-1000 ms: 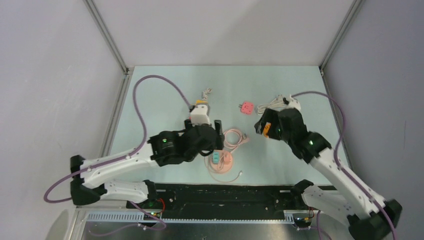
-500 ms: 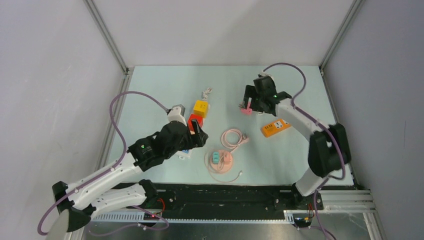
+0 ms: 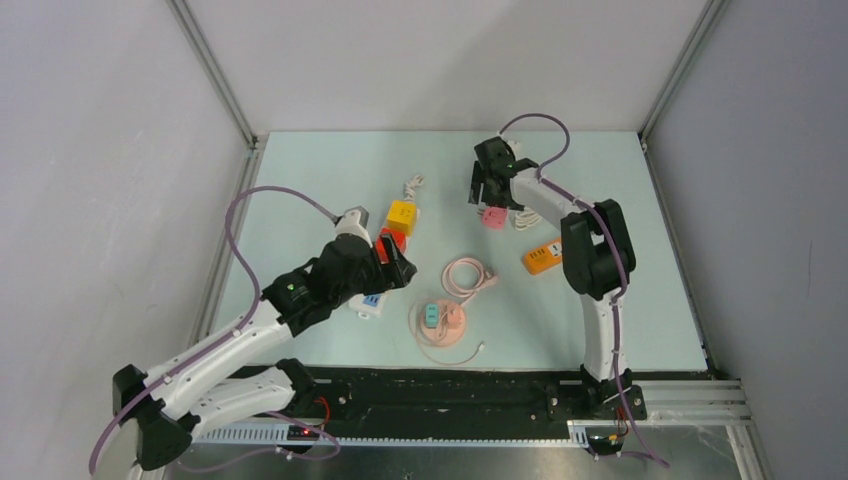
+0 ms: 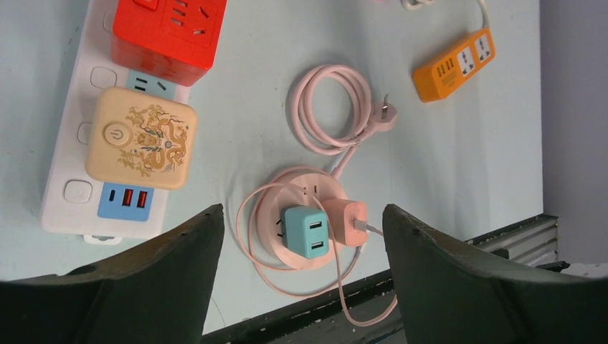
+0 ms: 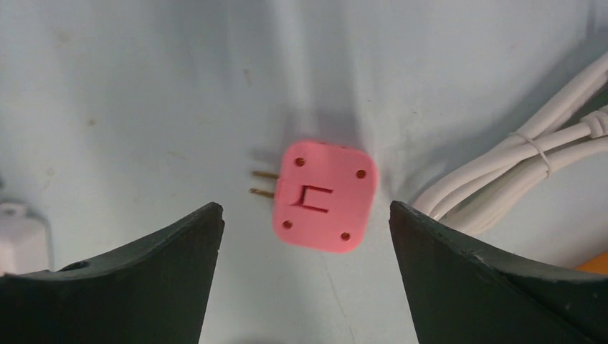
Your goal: Insert the plug
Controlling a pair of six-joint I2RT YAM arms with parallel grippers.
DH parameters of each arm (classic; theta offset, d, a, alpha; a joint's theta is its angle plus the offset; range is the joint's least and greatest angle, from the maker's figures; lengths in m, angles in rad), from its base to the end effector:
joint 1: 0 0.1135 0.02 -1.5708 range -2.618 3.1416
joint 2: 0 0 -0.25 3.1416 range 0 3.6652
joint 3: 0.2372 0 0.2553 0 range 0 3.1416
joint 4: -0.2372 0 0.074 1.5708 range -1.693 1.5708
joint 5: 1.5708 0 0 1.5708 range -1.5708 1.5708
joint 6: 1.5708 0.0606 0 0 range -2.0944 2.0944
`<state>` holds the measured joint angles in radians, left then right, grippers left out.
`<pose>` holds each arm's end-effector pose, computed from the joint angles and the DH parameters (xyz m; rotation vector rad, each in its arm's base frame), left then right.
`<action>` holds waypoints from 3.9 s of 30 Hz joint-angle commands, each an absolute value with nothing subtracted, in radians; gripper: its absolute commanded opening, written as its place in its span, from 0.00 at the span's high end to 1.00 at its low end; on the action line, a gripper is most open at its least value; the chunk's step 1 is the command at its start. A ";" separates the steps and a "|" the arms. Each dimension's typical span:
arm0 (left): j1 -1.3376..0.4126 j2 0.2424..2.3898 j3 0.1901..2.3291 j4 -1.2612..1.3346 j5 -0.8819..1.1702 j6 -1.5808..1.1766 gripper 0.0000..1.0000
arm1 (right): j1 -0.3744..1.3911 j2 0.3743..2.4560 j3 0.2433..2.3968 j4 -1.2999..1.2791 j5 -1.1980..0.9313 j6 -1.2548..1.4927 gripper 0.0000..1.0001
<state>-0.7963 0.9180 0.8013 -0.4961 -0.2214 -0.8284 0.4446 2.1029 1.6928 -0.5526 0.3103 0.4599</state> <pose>0.1707 -0.1554 0.2662 -0.1656 2.2433 -0.6749 0.4355 0.1870 0.1769 0.1398 2.4640 -0.0088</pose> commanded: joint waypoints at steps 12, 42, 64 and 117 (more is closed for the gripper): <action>-0.779 1.007 0.730 -0.392 -0.119 -0.873 0.17 | 0.385 2.259 1.856 -0.694 0.342 0.746 0.28; -0.780 0.923 0.773 -0.380 -0.117 -0.864 0.18 | 0.473 1.868 1.612 -0.535 0.107 0.681 0.64; -0.784 0.764 0.619 -0.029 0.157 -1.090 0.17 | 0.941 1.361 1.351 -0.529 0.106 0.778 0.63; -0.845 0.700 0.772 -0.091 0.354 -0.892 1.00 | 0.751 0.821 0.832 0.132 -0.556 0.758 0.16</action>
<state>-0.8398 0.6872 0.7094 -0.1005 0.2512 -0.9157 0.7273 0.8558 0.8646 -0.0814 -0.4603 0.7372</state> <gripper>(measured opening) 0.187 0.859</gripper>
